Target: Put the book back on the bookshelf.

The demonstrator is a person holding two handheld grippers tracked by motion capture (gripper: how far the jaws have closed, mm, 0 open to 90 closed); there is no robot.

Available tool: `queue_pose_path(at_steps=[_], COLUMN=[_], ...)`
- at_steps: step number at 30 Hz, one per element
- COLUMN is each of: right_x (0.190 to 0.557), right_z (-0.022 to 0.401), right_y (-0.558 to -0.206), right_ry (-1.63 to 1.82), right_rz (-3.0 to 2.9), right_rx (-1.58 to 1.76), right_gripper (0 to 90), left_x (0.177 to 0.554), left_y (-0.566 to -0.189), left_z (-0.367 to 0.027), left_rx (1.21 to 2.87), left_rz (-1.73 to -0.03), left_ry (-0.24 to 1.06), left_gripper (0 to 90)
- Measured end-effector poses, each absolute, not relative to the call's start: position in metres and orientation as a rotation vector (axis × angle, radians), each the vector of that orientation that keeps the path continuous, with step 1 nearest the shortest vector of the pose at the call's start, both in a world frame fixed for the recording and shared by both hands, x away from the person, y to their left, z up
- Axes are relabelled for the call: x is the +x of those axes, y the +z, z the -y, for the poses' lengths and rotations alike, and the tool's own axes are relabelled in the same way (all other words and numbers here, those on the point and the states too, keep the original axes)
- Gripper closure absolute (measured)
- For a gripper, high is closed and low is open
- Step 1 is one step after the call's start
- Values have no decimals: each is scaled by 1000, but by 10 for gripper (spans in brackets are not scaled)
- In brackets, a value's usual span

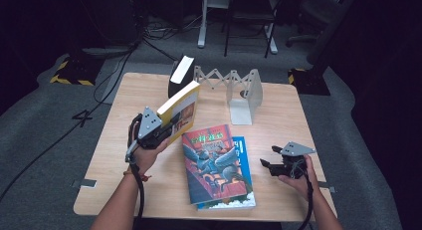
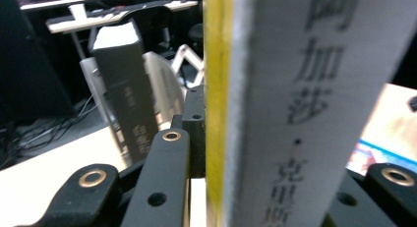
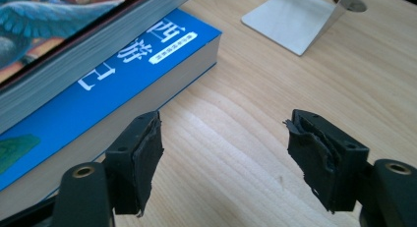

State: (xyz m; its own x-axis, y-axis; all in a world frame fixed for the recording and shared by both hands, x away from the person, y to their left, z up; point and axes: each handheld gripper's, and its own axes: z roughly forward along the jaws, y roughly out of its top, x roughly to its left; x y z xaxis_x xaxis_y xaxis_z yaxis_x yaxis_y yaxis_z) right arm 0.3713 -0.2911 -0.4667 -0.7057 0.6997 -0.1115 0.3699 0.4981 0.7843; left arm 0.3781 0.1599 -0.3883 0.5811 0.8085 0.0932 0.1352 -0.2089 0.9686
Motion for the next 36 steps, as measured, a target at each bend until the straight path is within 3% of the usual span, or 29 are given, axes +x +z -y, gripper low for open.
queue_pose_path(at_steps=[14, 36], right_x=[372, 370], right_z=[286, 284], right_y=[-473, -476], right_ry=[1040, 1013], right_rz=[-2354, -2371], right_rx=[881, 850], right_gripper=[295, 300], left_x=[414, 459], left_y=[-402, -417], left_z=[-143, -126], left_rx=[1734, 1648], left_rz=[-878, -1057], left_ry=[812, 811], left_gripper=[751, 751])
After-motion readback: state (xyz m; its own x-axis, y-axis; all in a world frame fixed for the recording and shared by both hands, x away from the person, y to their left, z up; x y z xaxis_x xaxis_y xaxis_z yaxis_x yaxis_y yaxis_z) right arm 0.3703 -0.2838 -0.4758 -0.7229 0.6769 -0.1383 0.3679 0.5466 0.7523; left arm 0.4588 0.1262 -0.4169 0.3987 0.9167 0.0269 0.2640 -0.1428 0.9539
